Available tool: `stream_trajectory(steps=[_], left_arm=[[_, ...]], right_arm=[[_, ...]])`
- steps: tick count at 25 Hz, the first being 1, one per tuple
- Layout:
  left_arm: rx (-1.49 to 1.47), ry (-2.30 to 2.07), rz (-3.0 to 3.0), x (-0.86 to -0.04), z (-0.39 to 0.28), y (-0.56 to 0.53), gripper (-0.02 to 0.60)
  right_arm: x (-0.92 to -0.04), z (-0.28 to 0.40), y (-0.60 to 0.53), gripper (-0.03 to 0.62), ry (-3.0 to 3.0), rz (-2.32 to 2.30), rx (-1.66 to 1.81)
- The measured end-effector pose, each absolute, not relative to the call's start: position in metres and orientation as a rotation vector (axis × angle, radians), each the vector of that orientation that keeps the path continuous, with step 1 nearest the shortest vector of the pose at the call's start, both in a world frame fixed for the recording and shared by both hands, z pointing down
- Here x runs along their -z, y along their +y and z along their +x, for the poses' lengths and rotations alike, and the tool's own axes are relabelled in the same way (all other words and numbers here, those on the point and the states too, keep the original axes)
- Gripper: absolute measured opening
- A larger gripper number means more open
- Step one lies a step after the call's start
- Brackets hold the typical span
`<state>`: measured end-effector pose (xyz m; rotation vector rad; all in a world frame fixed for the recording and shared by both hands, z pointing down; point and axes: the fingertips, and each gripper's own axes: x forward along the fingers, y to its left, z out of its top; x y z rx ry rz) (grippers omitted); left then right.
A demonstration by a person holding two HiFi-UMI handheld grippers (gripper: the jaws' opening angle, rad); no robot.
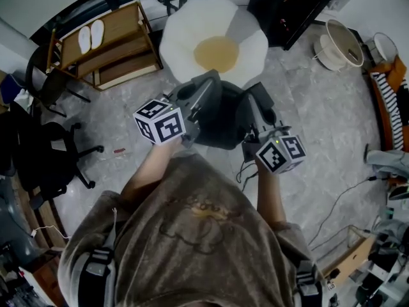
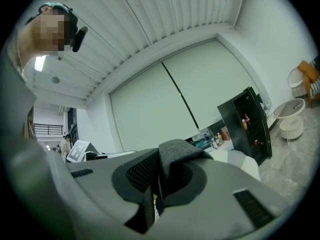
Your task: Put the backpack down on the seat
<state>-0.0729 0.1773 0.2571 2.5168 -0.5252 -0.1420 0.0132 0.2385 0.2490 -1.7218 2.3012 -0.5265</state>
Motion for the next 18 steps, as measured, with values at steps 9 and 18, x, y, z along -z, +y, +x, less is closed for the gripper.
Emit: stream_trajectory(steps=[9, 18], left_arm=[[0.108, -0.488, 2.5, -0.265, -0.046, 0.081, 0.026], [0.077, -0.475, 2.494, -0.273, -0.018, -0.01, 0.026]], right_arm=[[-0.256, 0.038, 0.143, 0.032, 2.285, -1.742, 0.57], [-0.265, 0.064, 0.049, 0.032, 2.278, -1.76, 0.608]])
